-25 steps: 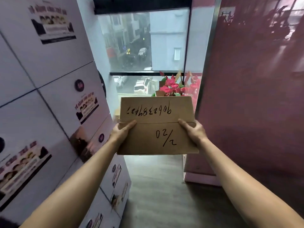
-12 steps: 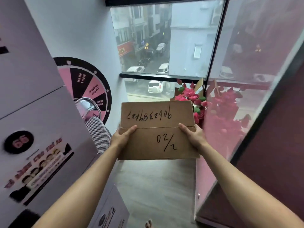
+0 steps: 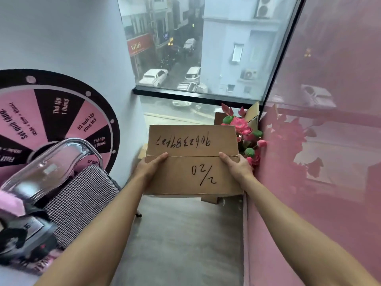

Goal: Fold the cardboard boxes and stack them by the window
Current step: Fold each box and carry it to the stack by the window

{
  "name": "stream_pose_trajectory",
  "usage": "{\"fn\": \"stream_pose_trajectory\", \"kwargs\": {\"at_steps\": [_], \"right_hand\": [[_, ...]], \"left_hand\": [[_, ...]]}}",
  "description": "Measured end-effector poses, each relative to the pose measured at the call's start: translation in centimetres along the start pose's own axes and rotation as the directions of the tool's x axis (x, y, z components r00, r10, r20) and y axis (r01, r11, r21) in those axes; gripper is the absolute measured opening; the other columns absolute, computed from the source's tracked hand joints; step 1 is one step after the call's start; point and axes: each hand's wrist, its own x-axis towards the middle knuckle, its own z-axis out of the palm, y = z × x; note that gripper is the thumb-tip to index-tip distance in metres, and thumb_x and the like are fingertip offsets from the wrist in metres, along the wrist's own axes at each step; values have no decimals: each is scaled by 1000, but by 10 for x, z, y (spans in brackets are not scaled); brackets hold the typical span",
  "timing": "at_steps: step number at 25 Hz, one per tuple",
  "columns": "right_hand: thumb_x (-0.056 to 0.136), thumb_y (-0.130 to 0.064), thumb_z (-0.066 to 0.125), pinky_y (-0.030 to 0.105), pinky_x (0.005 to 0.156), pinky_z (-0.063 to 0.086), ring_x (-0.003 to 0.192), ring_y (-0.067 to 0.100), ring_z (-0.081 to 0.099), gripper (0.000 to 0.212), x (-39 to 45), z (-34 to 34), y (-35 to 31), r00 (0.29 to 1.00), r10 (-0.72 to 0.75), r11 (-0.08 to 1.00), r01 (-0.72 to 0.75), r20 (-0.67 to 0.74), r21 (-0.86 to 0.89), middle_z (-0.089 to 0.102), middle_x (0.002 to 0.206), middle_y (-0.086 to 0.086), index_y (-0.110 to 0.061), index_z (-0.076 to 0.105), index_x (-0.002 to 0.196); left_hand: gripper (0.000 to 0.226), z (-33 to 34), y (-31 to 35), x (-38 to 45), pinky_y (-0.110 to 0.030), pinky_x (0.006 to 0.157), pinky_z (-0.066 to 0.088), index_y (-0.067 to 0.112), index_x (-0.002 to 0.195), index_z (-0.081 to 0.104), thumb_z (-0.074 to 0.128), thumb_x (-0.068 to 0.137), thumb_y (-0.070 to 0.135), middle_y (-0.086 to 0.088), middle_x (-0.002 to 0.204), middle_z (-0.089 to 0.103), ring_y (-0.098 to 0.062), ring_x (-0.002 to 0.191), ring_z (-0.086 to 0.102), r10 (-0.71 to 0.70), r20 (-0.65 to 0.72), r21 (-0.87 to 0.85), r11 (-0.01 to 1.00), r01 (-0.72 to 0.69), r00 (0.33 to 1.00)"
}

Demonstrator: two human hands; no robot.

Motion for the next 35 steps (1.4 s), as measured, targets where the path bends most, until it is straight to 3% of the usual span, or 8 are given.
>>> {"fn": "stream_pose_trajectory", "kwargs": {"at_steps": [2,6,11,16,20,28,35], "right_hand": [[56,-84,69,38,85,55,92,12,65,84,37,15,0,1000,12,1000,-12,17,-5,68,106,-8,-30,60,120],[62,-81,69,45,92,54,97,18,65,68,135,49,-6,996,42,998,-39,81,-39,67,106,-7,-34,58,109],[65,-79,70,44,94,53,102,22,65,82,247,85,-33,987,63,997,-56,149,-48,67,118,1,-25,58,125],[68,-76,72,37,86,52,96,18,65,57,338,134,-67,982,47,997,-35,185,-65,70,108,-3,-33,62,104],[69,-76,71,37,87,52,98,20,65,56,398,182,-80,987,68,994,-55,148,-90,67,102,-5,-31,63,101],[71,-75,70,41,99,50,108,24,63,62,486,268,-114,986,166,984,-164,13,-66,68,117,1,-29,62,112],[70,-75,71,43,100,49,109,25,64,60,558,293,-98,962,270,960,-272,-44,-61,69,114,0,-29,63,109]], "left_hand": [[79,6,4,34,-31,73,51,31,112,64,80,49,78,6,108,68,-15,93,64,-18,-14,1,1000,18,1000],[76,24,19,119,-35,85,50,26,124,63,80,63,69,0,117,66,-20,101,63,-47,-71,11,999,48,996],[76,34,56,214,-40,96,50,30,123,62,77,63,73,1,118,66,-22,105,62,-74,-118,62,995,82,990],[87,23,85,305,-45,101,50,26,124,62,77,54,75,-1,118,67,-24,107,64,-131,-135,26,990,136,982],[76,9,100,390,-44,99,52,26,123,63,80,63,70,-1,118,67,-23,105,65,-138,-114,22,990,142,984],[76,-22,149,553,-45,98,52,28,126,62,79,65,70,0,120,67,-23,105,64,-117,-6,121,986,117,993],[77,8,147,647,-44,100,50,25,126,61,80,65,68,-1,120,67,-24,108,63,-182,37,184,968,172,983]]}}
